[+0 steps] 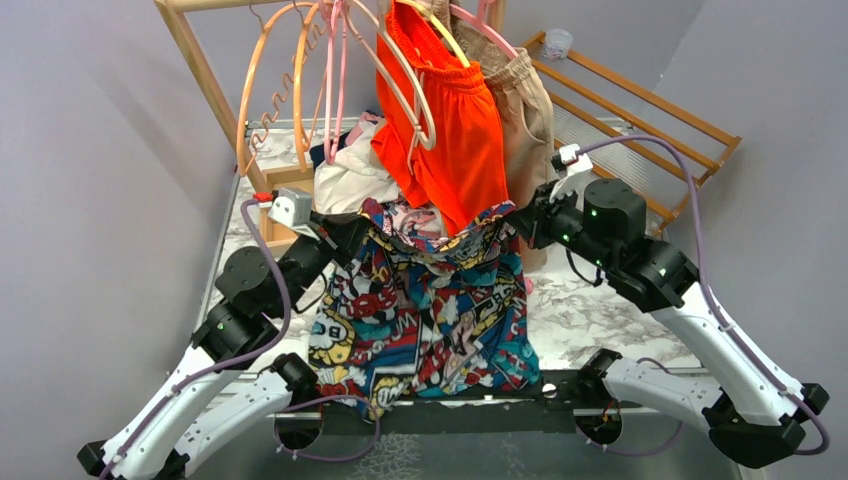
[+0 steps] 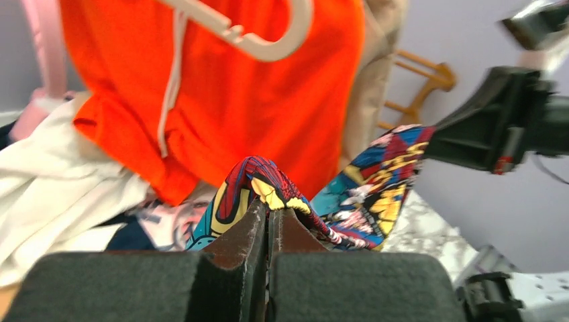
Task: Place the shorts on the hanger
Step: Adjust the shorts at the center of the board.
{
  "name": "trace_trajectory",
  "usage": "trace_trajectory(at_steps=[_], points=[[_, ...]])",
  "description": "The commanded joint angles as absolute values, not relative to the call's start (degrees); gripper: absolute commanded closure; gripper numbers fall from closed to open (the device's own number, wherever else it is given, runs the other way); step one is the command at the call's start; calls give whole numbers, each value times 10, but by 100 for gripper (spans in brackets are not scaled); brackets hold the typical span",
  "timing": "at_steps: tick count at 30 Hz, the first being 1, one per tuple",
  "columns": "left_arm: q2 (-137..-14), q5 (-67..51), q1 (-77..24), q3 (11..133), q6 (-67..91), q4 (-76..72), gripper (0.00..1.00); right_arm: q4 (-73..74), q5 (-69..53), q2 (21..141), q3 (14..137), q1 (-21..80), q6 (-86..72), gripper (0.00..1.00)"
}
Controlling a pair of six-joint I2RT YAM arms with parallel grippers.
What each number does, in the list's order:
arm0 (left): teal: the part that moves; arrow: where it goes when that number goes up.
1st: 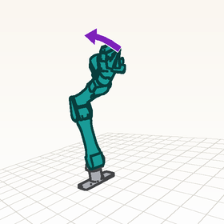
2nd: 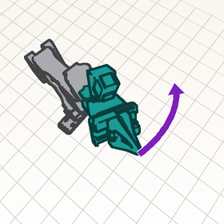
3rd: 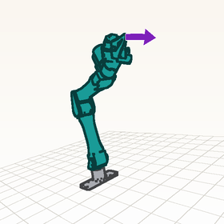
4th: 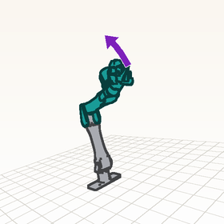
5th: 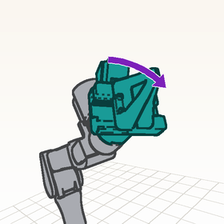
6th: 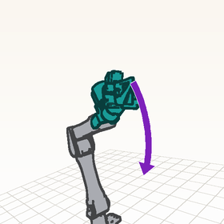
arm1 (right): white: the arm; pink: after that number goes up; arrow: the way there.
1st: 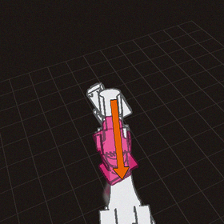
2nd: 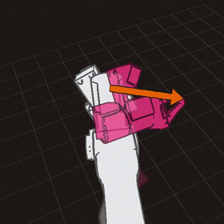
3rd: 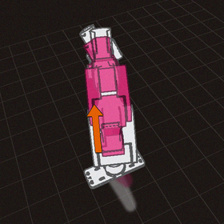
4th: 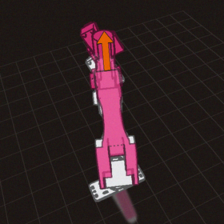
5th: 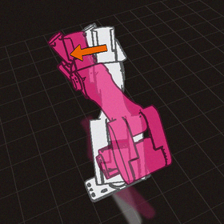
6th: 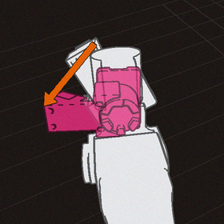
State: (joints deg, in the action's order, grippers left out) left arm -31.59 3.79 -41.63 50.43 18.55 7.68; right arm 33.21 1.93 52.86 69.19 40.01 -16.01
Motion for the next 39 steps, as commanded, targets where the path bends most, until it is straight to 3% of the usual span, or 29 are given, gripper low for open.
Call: trace_trajectory(at_steps=[1,7,20,28,31,34,39], points=[[-310,157,-414,529,169,66,100,294,116,518,729,398,-147,99],[-355,164,-414,592,124,66,100,270,110,518,755,398,-120,99],[-290,226,-414,359,258,125,100,239,107,500,512,398,-236,99],[-307,251,-414,366,266,163,100,245,98,501,496,398,-250,99],[-307,196,-414,418,242,188,100,280,54,489,545,398,-203,99],[-287,68,-414,474,216,189,100,306,-3,455,608,398,-159,99],[-227,-89,-414,532,208,115,100,285,-81,388,707,398,-126,99]])
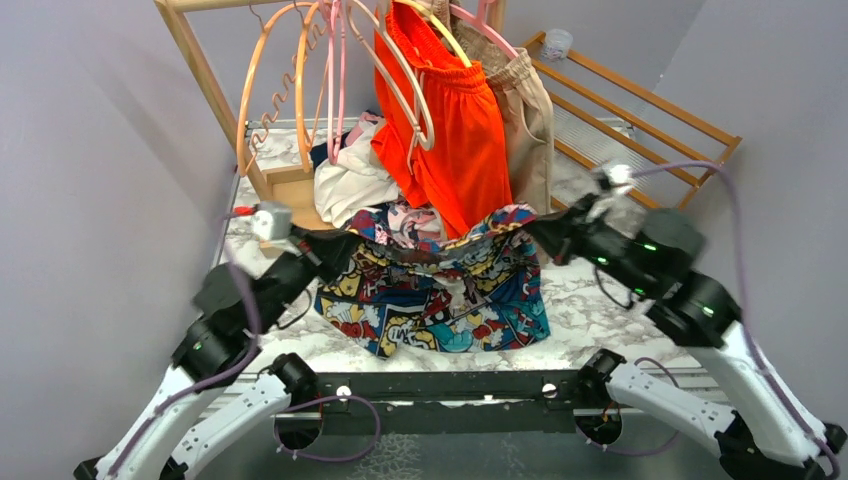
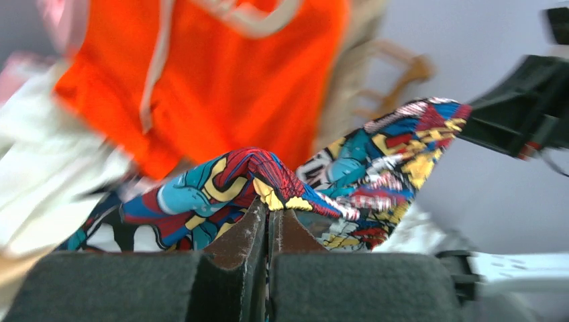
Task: Place the shorts on the hanger
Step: Adjust the shorts at the center of the board.
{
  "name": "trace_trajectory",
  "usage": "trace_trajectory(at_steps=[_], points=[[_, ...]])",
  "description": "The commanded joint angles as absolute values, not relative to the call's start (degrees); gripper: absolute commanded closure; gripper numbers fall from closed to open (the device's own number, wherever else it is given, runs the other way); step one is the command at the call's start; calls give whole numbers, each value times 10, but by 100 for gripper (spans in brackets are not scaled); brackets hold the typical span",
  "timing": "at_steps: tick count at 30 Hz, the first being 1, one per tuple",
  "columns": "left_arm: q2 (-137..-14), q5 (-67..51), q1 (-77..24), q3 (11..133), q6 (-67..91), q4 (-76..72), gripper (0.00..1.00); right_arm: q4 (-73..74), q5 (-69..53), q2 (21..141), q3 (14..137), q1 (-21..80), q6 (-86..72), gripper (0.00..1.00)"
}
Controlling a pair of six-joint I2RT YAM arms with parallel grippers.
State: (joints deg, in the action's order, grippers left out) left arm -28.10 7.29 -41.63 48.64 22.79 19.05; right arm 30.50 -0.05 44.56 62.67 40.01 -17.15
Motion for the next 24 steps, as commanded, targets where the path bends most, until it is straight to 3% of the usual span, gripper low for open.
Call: trace_trajectory(at_steps=[1,6,13,18,24], points=[[-216,-97,-414,532,208,99,100,290,-81,390,720,398,-124,99],[-201,-50,-414,498,205,97,100,314,-15,426,687,398,-146,99],[-284,159,-414,461,267,211,100,290,67,479,545,398,-274,99],[-356,160,-414,422,295,210,100,242,69,504,475,398,-310,99],[-356,149,-414,412,285,152,100,235,74,492,496,398,-278,99]])
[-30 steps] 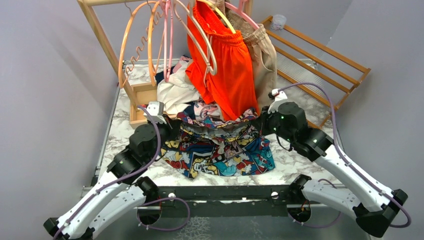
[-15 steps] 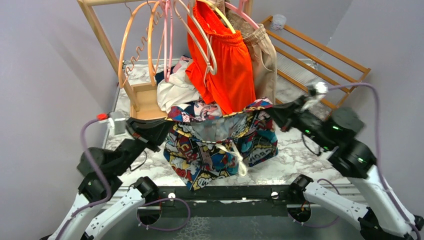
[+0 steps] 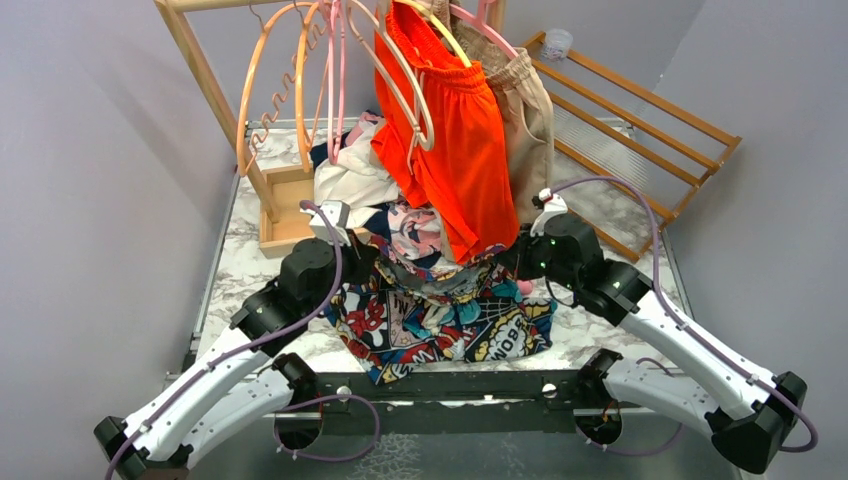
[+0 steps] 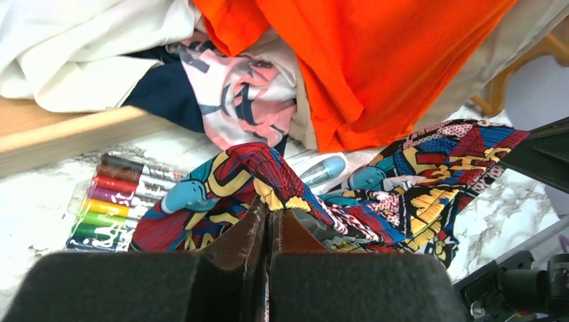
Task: Place the shorts on the hanger
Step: Adjust the shorts at the center of the board.
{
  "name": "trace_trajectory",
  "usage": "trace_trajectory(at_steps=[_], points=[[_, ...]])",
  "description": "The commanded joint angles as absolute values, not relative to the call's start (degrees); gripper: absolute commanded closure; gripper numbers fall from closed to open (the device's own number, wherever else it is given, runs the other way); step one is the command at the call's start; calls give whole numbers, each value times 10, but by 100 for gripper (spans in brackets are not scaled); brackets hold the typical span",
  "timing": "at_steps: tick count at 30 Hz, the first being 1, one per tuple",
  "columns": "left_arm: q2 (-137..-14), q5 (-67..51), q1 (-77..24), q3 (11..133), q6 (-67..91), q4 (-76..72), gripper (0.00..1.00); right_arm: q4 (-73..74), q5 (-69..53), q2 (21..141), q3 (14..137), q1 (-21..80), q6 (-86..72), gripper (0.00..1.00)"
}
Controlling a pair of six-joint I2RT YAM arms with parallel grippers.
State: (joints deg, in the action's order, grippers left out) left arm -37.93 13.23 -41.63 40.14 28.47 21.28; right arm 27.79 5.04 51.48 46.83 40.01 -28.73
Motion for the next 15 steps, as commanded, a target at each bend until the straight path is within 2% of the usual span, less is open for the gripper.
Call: trace_trajectory(at_steps=[1,5,11,15], points=[[-349,150,-414,408,278,137,100,220,78,481,491,398,-272,99],[-342,157,-414,370,294,117,100,231,94,487,459,398,-290,99],[-351,151,-414,283,411,173,100,211,70,470,353,398,-348,99],[-328,155,-414,249,451,177,100,211,62,461,329,398,-356,99]])
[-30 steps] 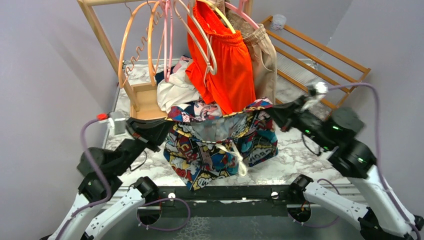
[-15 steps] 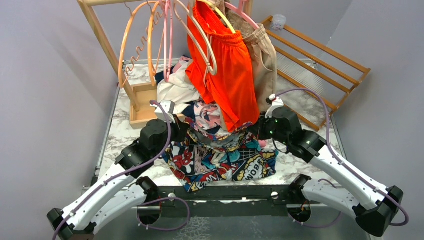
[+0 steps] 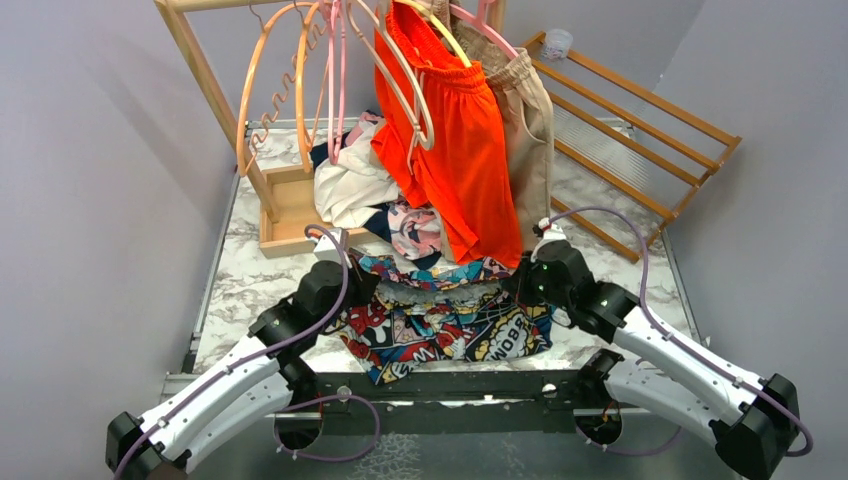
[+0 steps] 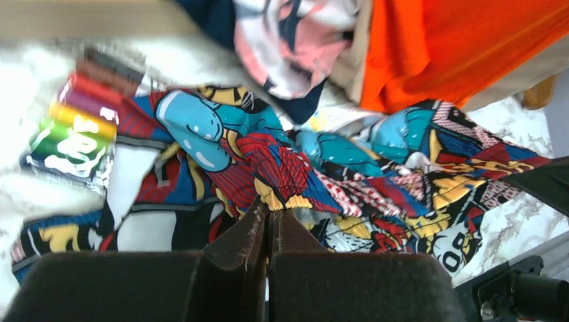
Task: Place the shorts on the hanger
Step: Adjust the shorts at the center of the board.
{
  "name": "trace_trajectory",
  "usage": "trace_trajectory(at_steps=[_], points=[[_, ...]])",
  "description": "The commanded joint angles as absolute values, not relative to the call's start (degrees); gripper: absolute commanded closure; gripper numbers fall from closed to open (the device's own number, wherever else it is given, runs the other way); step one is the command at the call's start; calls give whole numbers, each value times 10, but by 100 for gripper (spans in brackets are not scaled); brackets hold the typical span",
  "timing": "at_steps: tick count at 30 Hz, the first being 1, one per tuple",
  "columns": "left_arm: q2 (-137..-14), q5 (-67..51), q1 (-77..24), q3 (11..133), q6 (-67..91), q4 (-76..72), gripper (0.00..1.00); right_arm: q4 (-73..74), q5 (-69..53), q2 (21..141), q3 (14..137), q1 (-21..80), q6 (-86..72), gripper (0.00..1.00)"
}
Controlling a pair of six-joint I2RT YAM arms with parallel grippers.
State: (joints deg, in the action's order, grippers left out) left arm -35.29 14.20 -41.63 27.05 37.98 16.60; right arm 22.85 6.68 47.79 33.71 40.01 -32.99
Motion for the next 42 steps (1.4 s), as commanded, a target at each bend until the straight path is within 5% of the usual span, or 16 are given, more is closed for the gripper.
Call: trace_trajectory(at_steps=[1,7,12,18,30,37,42], points=[[-324,158,-414,246,452,176,100,212,64,463,329,398,-355,99],[-343,177,-414,242,458,182,97,203,66,499,323,398,-346,96],[-388,162,-414,261,456,200,73,196,48,507,320,398,-346,76],[-394,142,-414,266,455,201,62,194,28,499,319,398,-337,56],[-365,130,-414,290,450,264,39,253,-4,437,315,398,-331,51],[-334,161,-414,341,421,315,7,290,-28,398,360,398,-323,38],[-318,205,-414,381,352,315,1,319,-59,408,455,398,-242,37]])
